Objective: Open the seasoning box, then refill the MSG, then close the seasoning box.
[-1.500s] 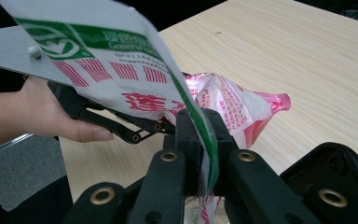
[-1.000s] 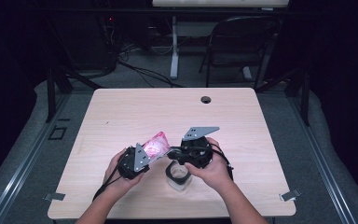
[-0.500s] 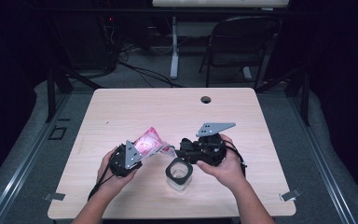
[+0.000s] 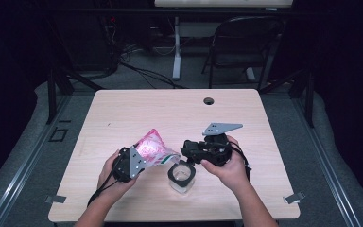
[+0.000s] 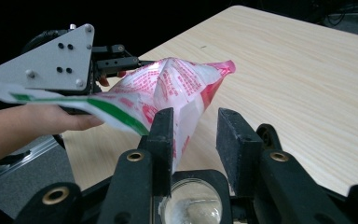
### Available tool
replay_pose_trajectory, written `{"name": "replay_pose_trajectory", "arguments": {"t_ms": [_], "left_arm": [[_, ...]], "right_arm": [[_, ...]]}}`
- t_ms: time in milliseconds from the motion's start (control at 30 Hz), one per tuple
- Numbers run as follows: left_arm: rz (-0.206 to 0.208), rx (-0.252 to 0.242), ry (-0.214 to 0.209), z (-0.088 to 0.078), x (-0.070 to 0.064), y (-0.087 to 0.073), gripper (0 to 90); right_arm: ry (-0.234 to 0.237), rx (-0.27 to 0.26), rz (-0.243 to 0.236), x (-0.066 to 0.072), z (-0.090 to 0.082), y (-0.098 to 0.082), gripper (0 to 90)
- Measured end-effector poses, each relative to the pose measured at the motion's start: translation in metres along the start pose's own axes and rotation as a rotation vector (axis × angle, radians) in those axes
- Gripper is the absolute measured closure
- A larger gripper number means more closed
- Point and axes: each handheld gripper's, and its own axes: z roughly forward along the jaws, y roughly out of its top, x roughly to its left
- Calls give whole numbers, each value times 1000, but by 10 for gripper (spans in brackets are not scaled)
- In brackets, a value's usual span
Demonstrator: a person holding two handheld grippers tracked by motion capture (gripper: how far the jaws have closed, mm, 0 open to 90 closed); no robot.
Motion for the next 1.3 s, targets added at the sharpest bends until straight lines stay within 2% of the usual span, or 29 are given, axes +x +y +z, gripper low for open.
{"name": "replay_pose_trajectory", "arguments": {"t_ms": [267,667,933,1067,1300], "left_arm": [[38,3,5,-1,-6,2,554],[80,1,-2,3,-14,6,555],[114,-5,-2,3,-19,10,557],[150,-6,10,3,-22,10,557],[175,-8,23,1,-23,9,558]], "right_arm": [[25,2,14,3,8,-2,661],[46,40,-6,9,21,-4,665],[53,81,14,8,32,-8,758],[38,114,6,9,36,-10,878],[31,131,-1,9,35,-10,900]]}}
